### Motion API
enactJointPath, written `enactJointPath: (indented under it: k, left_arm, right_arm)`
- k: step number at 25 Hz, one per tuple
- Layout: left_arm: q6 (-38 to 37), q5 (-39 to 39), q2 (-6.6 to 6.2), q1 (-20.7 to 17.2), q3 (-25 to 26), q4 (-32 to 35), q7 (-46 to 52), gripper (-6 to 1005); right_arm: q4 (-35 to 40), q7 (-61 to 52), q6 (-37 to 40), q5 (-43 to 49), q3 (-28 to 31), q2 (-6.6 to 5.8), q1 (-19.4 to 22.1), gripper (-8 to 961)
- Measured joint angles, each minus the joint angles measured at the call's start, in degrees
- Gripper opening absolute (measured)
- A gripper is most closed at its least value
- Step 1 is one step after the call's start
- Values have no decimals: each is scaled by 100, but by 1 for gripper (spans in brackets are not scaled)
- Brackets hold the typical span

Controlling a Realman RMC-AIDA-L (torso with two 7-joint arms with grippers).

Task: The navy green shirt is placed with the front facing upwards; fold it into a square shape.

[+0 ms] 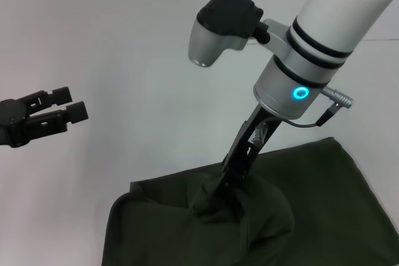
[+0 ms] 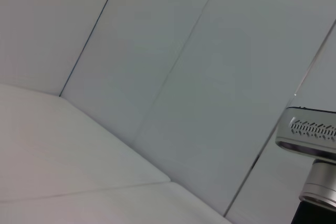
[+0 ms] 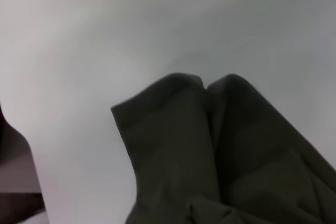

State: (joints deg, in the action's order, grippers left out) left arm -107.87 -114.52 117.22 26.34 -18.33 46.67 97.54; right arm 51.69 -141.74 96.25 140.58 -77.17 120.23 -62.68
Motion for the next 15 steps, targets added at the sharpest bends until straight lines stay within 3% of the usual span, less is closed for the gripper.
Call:
enactJointPath:
  k: [15]
  left_arm:
    - [105, 8, 20, 12, -136, 0, -2, 934]
  right_arm:
    - [-19, 254, -237, -36, -569, 43, -49, 802]
